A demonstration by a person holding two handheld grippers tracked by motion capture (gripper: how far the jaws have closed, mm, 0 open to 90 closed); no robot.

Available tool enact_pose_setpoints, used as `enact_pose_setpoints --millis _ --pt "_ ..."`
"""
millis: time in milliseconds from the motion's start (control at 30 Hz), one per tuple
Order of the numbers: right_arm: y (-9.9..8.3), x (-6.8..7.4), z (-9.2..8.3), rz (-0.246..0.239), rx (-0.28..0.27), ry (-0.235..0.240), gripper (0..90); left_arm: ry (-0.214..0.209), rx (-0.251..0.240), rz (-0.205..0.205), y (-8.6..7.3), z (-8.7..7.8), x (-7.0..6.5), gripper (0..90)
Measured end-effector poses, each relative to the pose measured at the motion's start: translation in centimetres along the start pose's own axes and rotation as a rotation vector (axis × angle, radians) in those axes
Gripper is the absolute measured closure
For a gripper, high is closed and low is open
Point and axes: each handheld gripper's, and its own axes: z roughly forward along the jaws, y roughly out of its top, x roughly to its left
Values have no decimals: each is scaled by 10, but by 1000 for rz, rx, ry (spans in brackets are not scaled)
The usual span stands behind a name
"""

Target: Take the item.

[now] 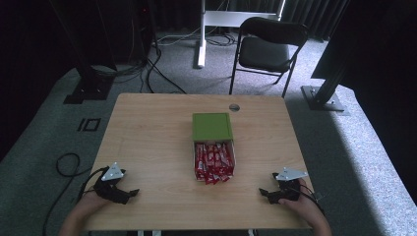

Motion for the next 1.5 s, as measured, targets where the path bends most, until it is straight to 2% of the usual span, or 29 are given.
enact_pose_setpoints --millis 433,867,1100,1333,1367,1500 --pt "0 0 0 0 0 0 123 0 0 0 0 0 0 15" --pt "6 7 3 63 -3 -30 143 0 1 1 0 0 0 15" --pt "18 8 -3 107 -63 -49 143 0 2 1 0 0 0 15" --pt "36 11 -16 120 -126 -73 143 0 0 -1 0 0 0 15" --pt "44 13 -21 123 -152 -85 144 0 0 -1 0 0 0 15" --pt "55 15 -29 115 -182 -96 144 0 0 -1 0 0 0 15"
